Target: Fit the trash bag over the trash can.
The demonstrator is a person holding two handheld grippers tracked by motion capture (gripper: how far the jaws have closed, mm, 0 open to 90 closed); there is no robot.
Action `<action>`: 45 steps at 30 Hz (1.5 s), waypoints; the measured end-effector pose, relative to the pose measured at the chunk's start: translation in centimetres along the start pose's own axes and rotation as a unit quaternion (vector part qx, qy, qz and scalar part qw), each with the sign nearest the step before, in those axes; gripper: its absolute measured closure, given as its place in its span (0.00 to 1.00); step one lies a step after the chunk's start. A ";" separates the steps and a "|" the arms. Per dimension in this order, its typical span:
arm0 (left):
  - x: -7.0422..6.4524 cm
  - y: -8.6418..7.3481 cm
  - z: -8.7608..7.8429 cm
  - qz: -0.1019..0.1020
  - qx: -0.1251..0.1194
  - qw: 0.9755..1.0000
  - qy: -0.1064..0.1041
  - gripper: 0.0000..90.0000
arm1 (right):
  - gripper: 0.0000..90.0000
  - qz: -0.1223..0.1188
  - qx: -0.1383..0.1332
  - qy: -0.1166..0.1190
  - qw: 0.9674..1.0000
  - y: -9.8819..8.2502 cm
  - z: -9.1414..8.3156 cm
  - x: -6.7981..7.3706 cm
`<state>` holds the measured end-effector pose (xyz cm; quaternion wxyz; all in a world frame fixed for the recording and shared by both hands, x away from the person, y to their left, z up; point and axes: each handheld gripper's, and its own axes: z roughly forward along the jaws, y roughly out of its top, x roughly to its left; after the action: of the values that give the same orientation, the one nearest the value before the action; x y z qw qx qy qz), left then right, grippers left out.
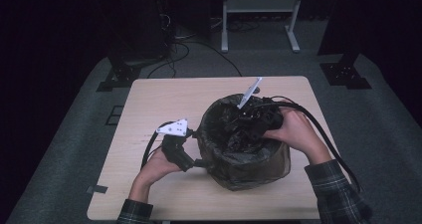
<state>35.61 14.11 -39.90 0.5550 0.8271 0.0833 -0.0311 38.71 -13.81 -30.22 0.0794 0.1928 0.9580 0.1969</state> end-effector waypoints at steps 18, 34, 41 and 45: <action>-1.2 0.3 -3.6 -0.002 0.003 0.999 0.035 0.00 | 0.11 0.055 -0.195 0.004 0.979 -6.8 -6.5 -1.2; -4.2 -2.3 -6.5 -0.017 0.043 0.995 0.084 0.00 | 0.11 0.131 -0.292 -0.041 0.947 -16.7 -8.4 -0.2; -5.0 -4.0 -7.5 -0.027 0.057 0.993 0.102 0.00 | 0.11 0.146 -0.296 -0.042 0.943 -20.2 -6.7 0.9; -5.4 -4.8 -7.9 -0.033 0.061 0.991 0.114 0.00 | 0.11 0.153 -0.294 -0.039 0.943 -21.6 -5.2 1.6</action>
<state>29.18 22.58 -40.51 0.4890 0.8545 0.1710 0.0399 28.76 -33.30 -34.48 0.1391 0.3124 0.8126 0.4720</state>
